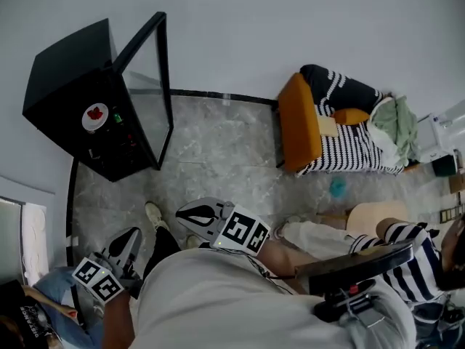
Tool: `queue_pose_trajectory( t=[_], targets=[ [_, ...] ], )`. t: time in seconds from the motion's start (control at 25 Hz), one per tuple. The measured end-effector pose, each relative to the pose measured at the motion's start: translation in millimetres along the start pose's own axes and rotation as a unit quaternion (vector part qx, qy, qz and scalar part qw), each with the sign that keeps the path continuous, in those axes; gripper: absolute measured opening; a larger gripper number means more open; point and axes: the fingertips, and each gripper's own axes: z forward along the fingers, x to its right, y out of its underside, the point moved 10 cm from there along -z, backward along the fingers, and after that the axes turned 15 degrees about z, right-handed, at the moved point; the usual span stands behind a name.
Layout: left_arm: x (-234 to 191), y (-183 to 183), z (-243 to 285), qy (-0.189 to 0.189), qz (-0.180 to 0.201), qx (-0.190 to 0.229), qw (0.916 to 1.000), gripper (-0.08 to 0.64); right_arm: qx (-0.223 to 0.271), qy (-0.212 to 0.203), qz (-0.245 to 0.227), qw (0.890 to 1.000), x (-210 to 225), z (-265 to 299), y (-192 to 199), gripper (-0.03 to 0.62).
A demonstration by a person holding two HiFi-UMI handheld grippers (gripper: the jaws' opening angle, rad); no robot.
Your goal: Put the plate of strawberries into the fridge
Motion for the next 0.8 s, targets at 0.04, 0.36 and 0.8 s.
queue_pose_trajectory(
  t=[0.04,0.36,0.8],
  targets=[
    [0.2,0.7,-0.1,0.000,0.001,-0.002,1.0000,0.012,0.001,0.001,0.000,1.000,-0.8,-0.3,0.4,0.018],
    [-3.4,1.1,0.5,0.000,0.005,-0.012,0.9999,0.012,0.004,0.001,0.000,1.000,-0.5,3.5,-0.8,0.017],
    [-14.0,3.9,-1.6,-0.001,0.001,-0.021,0.9998,0.012,0.005,-0.004,0.004,1.000,-2.4,15.8,-1.0,0.017]
  ],
)
